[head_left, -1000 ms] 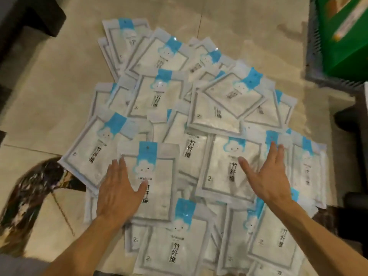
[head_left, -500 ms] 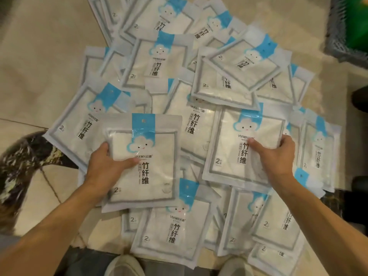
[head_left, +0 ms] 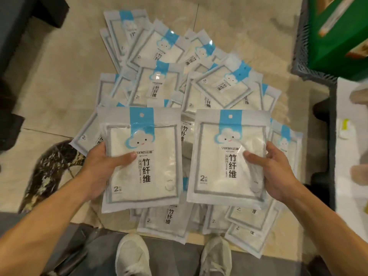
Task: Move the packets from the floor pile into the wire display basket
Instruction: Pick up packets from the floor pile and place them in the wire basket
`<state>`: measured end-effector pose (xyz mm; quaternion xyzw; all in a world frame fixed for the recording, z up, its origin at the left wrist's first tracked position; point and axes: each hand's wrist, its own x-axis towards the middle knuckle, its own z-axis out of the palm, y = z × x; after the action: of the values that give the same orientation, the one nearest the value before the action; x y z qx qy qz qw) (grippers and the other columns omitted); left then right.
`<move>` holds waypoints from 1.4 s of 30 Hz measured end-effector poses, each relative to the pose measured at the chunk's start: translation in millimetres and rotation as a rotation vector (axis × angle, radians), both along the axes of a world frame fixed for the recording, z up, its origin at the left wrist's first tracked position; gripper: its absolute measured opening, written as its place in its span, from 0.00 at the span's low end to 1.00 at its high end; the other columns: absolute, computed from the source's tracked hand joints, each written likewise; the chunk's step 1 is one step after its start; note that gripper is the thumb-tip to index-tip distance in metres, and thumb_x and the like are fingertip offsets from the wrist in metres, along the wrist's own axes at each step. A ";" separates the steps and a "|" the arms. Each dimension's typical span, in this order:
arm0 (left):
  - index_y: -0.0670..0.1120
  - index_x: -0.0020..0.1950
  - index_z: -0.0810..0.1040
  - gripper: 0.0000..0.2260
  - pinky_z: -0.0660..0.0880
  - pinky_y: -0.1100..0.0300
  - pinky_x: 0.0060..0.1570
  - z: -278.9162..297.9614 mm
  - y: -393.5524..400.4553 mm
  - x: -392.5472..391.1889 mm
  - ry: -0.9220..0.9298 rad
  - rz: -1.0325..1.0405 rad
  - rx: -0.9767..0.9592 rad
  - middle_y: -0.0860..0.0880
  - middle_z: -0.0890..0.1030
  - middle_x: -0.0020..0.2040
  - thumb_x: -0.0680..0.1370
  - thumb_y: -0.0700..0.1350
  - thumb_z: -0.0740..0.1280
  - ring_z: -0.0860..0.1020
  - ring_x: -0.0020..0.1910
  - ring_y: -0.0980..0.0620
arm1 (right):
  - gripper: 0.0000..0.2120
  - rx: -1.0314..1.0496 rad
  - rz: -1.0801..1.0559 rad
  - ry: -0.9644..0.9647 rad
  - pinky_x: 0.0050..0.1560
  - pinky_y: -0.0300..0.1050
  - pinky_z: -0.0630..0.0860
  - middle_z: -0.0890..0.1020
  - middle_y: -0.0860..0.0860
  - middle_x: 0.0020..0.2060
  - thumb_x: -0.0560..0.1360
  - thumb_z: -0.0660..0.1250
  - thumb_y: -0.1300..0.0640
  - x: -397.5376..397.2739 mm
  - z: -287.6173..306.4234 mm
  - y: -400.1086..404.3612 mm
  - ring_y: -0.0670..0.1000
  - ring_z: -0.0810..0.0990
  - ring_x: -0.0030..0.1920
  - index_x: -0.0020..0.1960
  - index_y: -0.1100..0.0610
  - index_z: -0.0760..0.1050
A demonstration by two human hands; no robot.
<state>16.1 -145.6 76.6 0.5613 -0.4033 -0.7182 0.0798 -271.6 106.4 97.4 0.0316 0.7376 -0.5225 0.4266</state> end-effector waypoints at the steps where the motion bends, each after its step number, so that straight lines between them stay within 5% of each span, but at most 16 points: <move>1: 0.43 0.65 0.79 0.26 0.84 0.44 0.46 19.8 -3.8 -0.2 0.008 0.005 0.004 0.42 0.86 0.55 0.66 0.36 0.76 0.86 0.52 0.42 | 0.17 -0.019 0.007 -0.011 0.53 0.59 0.84 0.87 0.60 0.54 0.75 0.71 0.70 -2.4 20.3 -3.3 0.61 0.87 0.52 0.62 0.59 0.77; 5: 0.43 0.65 0.78 0.25 0.84 0.44 0.48 112.0 -23.4 0.8 0.066 0.014 0.005 0.41 0.86 0.57 0.68 0.33 0.73 0.85 0.53 0.40 | 0.28 -0.083 0.081 -0.020 0.55 0.64 0.83 0.86 0.60 0.56 0.65 0.77 0.60 -10.9 117.5 -27.6 0.63 0.86 0.55 0.64 0.59 0.77; 10: 0.45 0.64 0.78 0.25 0.83 0.42 0.51 253.7 -51.4 14.1 0.178 0.067 -0.024 0.42 0.85 0.58 0.67 0.34 0.70 0.84 0.56 0.40 | 0.21 -0.175 0.160 0.034 0.43 0.55 0.86 0.87 0.60 0.53 0.73 0.70 0.69 -10.4 263.5 -75.9 0.61 0.88 0.49 0.65 0.60 0.76; 15: 0.43 0.71 0.74 0.50 0.83 0.43 0.52 405.7 -80.7 53.2 0.244 0.038 -0.121 0.40 0.83 0.62 0.52 0.50 0.88 0.83 0.60 0.38 | 0.19 -0.257 0.231 0.090 0.41 0.55 0.86 0.87 0.59 0.51 0.74 0.69 0.70 7.0 420.3 -122.9 0.61 0.88 0.48 0.63 0.58 0.76; 20: 0.42 0.68 0.75 0.23 0.84 0.49 0.43 555.7 -87.5 115.0 0.301 0.080 -0.219 0.39 0.84 0.60 0.73 0.35 0.72 0.85 0.55 0.40 | 0.19 -0.370 0.307 0.075 0.43 0.57 0.86 0.87 0.60 0.52 0.75 0.68 0.72 49.6 564.9 -157.4 0.61 0.88 0.48 0.63 0.58 0.76; 26: 0.39 0.65 0.77 0.19 0.85 0.47 0.42 709.8 -60.2 212.4 0.318 0.254 -0.371 0.36 0.84 0.57 0.73 0.33 0.67 0.85 0.50 0.37 | 0.23 -0.478 0.447 0.030 0.39 0.55 0.86 0.86 0.64 0.52 0.70 0.70 0.71 120.6 696.3 -182.3 0.61 0.88 0.45 0.64 0.63 0.75; 31: 0.39 0.68 0.76 0.36 0.84 0.43 0.47 801.6 -13.7 291.2 0.318 0.414 -0.525 0.36 0.83 0.61 0.63 0.44 0.84 0.84 0.56 0.34 | 0.24 -0.576 0.606 0.001 0.38 0.54 0.85 0.86 0.64 0.52 0.67 0.72 0.67 178.6 778.7 -201.0 0.61 0.88 0.44 0.63 0.63 0.76; 34: 0.39 0.65 0.77 0.27 0.84 0.43 0.45 836.9 30.6 323.2 0.334 0.547 -0.585 0.35 0.83 0.59 0.68 0.40 0.78 0.85 0.52 0.36 | 0.20 -0.624 0.723 -0.002 0.41 0.55 0.86 0.86 0.64 0.53 0.70 0.73 0.68 208.6 813.1 -208.8 0.61 0.88 0.46 0.62 0.62 0.77; 38: 0.41 0.69 0.76 0.50 0.84 0.42 0.47 866.3 102.8 352.3 0.260 0.693 -0.666 0.37 0.84 0.60 0.51 0.52 0.88 0.84 0.56 0.36 | 0.18 -0.689 0.883 -0.017 0.48 0.61 0.85 0.86 0.62 0.53 0.74 0.72 0.69 247.5 839.6 -210.7 0.63 0.87 0.50 0.63 0.62 0.77; 40: 0.42 0.69 0.75 0.50 0.83 0.41 0.47 871.0 144.0 364.6 0.251 0.799 -0.675 0.38 0.83 0.61 0.51 0.52 0.88 0.84 0.57 0.36 | 0.20 -0.712 0.973 -0.041 0.48 0.61 0.85 0.86 0.63 0.54 0.73 0.72 0.69 266.7 846.6 -208.2 0.63 0.87 0.51 0.64 0.62 0.77; 42: 0.42 0.68 0.76 0.38 0.84 0.44 0.44 870.3 183.2 375.0 0.249 0.929 -0.697 0.39 0.84 0.60 0.61 0.45 0.85 0.84 0.55 0.38 | 0.19 -0.724 1.063 -0.069 0.48 0.61 0.85 0.86 0.63 0.54 0.74 0.72 0.68 285.8 852.8 -202.1 0.64 0.87 0.51 0.64 0.61 0.77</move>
<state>391.1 37.6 946.8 0.5312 -0.3153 -0.4936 0.6122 14.3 -95.7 950.2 -0.4674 0.4154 -0.4543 0.6345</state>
